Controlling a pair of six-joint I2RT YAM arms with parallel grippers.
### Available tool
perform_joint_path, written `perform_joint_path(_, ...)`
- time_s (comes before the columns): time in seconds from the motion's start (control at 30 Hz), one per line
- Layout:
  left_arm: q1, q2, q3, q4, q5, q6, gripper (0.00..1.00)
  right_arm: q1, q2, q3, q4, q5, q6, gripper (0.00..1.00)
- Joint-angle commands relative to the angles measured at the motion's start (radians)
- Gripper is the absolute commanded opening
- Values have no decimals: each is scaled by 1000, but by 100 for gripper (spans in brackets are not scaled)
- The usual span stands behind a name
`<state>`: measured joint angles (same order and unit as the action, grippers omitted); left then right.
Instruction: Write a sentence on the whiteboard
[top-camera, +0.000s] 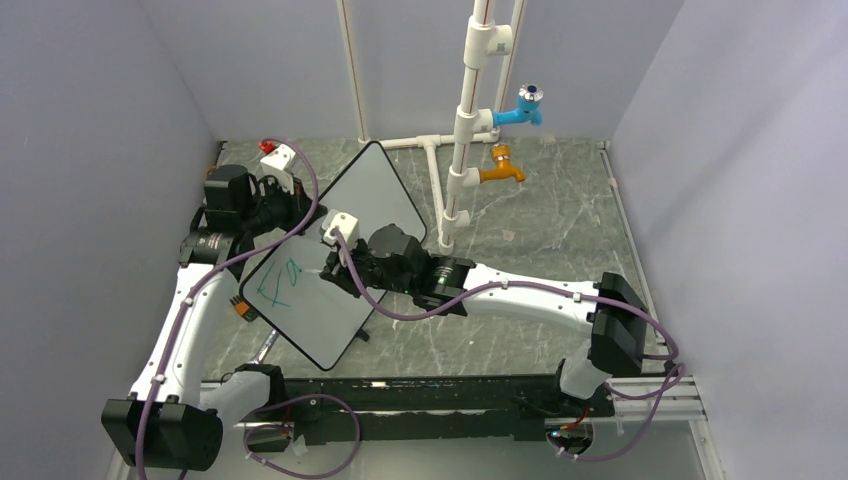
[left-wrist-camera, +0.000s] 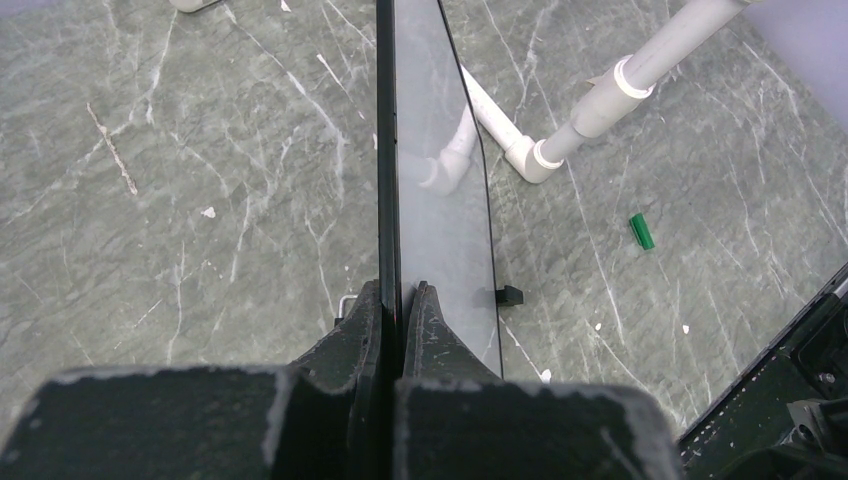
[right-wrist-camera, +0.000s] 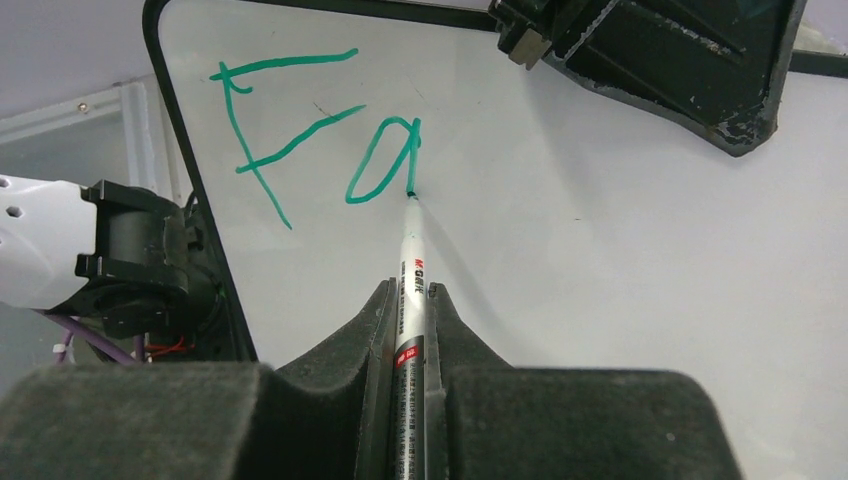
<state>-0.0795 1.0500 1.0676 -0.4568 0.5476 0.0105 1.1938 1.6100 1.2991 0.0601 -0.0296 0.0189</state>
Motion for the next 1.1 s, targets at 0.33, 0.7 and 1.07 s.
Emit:
perform_joint_path(0.33,-16,13,-53,-71,-91,134,0,-10,-73,29,-5,105,-37,0)
perform_joint_path(0.7,-16,13,-52,-72,-90,134,0,-10,-27,112,13,85,-47,0)
perform_joint_path(1.07,-15,12,-54,-71,-89,133,0,-9,5,119,13,80,-45,0)
